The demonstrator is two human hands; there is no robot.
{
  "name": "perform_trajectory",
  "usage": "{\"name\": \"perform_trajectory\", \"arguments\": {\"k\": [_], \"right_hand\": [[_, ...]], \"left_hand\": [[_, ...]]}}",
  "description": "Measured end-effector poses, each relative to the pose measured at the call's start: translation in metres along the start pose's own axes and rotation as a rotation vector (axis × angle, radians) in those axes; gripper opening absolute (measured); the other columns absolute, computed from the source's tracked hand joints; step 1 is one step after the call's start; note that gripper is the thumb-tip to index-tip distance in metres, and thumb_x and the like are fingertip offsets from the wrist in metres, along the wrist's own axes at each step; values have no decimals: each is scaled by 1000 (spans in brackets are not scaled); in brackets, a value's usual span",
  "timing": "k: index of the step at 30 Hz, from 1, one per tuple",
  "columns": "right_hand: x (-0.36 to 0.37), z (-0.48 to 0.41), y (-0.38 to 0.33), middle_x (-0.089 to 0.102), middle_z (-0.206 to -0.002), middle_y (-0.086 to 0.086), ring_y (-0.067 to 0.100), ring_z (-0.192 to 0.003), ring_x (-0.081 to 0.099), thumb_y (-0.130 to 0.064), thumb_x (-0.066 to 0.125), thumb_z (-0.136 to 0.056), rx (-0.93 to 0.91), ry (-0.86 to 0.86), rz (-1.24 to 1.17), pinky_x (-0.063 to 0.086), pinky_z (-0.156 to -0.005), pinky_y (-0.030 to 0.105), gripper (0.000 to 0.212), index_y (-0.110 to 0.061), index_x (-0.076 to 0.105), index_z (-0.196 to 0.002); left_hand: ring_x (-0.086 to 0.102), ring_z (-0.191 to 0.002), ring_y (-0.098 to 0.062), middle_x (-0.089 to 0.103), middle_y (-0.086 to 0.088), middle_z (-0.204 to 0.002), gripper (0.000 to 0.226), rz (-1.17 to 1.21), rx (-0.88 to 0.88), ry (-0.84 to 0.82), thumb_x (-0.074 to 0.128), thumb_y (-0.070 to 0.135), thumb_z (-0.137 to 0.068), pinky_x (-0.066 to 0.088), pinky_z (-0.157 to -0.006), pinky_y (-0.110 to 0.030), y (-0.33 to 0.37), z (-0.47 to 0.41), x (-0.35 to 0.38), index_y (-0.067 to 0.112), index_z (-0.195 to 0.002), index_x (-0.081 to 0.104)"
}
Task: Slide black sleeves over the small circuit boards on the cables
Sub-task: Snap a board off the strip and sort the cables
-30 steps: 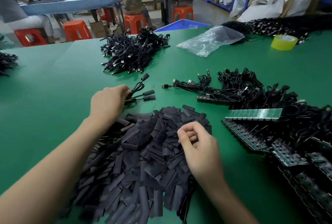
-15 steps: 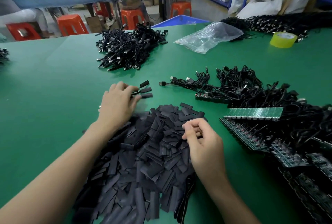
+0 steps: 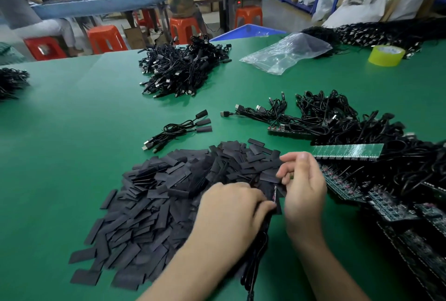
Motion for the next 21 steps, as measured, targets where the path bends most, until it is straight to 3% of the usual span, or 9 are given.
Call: {"name": "perform_trajectory", "arguments": {"k": [3,7,14,18,21], "right_hand": [[-2,-1,-1,56,-64,-4,14,-62,46,-38,34,-103,3,24,-45,38,-65,39,39,-19,59,-80],[-3,-1,-2,54,-64,-3,16,-62,45,-38,34,-102,3,29,-31,38,-65,41,39,-18,53,-76],[-2,-3,-1,53,-66,-2,15,-62,45,-36,34,-103,-36,8,2,38,-65,41,38,-17,53,-76],[-4,-1,-5,51,-65,-2,17,-61,43,-34,35,-103,-64,64,-23,35,-61,42,37,-18,52,-74],[-4,4,-10,49,-66,-2,17,-61,42,-36,37,-102,-96,85,-74,33,-60,43,35,-22,52,-73]], "left_hand": [[65,-98,-24,69,0,-105,50,-137,-103,-96,40,64,-100,31,-67,-34,10,-10,13,25,-104,71],[65,-96,-32,69,-4,-103,40,-149,-167,-192,53,60,-96,30,-67,-35,19,-15,25,22,-99,66],[65,-93,-33,69,-3,-98,26,-115,-181,-173,54,46,-96,34,-65,-34,16,-9,33,23,-97,66],[65,-85,-17,70,7,-86,26,69,-254,-54,58,54,-91,39,-67,-30,10,-4,25,30,-91,66],[59,-61,-4,65,16,-64,21,448,-286,52,70,49,-87,47,-62,-24,-2,5,17,29,-81,70]]}}
Point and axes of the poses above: each hand's wrist, its own z-axis away from the middle knuckle, its own x-axis out of the palm, y = z × x, the point moved 3 cm from there along -z, towards the middle knuckle
